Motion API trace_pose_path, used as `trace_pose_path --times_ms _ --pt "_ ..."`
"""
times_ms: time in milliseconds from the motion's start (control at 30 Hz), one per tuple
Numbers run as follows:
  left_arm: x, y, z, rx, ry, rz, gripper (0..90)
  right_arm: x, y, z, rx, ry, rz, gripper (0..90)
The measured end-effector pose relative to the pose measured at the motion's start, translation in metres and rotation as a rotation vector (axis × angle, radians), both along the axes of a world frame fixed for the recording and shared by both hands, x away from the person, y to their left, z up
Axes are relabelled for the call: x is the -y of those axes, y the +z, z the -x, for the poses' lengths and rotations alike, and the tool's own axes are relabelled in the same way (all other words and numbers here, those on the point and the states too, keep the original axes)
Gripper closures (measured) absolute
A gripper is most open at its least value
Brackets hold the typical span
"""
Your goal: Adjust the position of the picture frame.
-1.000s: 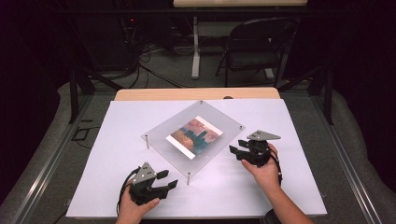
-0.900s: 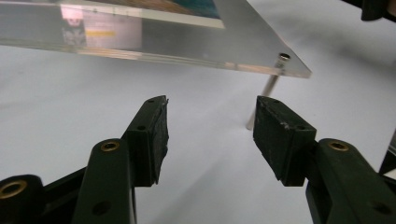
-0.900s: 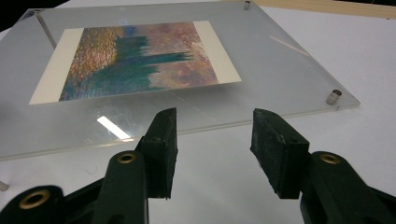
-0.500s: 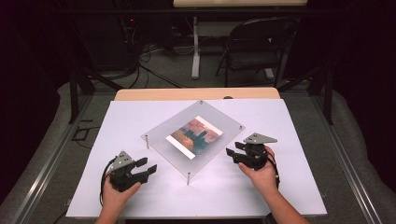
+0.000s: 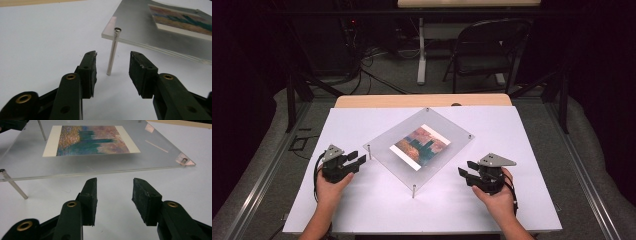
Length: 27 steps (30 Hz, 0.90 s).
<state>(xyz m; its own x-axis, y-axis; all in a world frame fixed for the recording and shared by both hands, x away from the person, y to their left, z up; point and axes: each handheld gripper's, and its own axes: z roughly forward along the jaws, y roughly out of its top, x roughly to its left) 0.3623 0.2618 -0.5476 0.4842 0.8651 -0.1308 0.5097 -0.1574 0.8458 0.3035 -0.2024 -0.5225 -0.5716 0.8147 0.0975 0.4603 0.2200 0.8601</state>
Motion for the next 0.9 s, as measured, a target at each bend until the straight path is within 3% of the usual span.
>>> trace_pose_path --times_ms 67,300,467,633,900 --pt "0.004 -0.002 -0.007 -0.017 -0.008 -0.019 60.5 0.000 0.000 0.005 -0.003 -0.007 0.006 54.1" --pt "0.015 -0.004 -0.019 -0.021 -0.029 -0.037 67.9 0.003 0.001 0.017 -0.003 -0.016 0.004 53.4" --pt "0.017 -0.008 -0.026 -0.035 -0.034 -0.046 71.8 0.003 0.001 0.026 -0.003 -0.009 -0.021 52.8" --pt "0.019 -0.013 -0.032 -0.057 -0.039 -0.068 74.5 0.000 0.000 0.027 0.006 -0.001 -0.026 51.5" --pt "0.021 -0.018 -0.038 -0.075 -0.057 -0.060 79.8 -0.006 -0.002 0.031 -0.004 0.014 -0.037 50.3"
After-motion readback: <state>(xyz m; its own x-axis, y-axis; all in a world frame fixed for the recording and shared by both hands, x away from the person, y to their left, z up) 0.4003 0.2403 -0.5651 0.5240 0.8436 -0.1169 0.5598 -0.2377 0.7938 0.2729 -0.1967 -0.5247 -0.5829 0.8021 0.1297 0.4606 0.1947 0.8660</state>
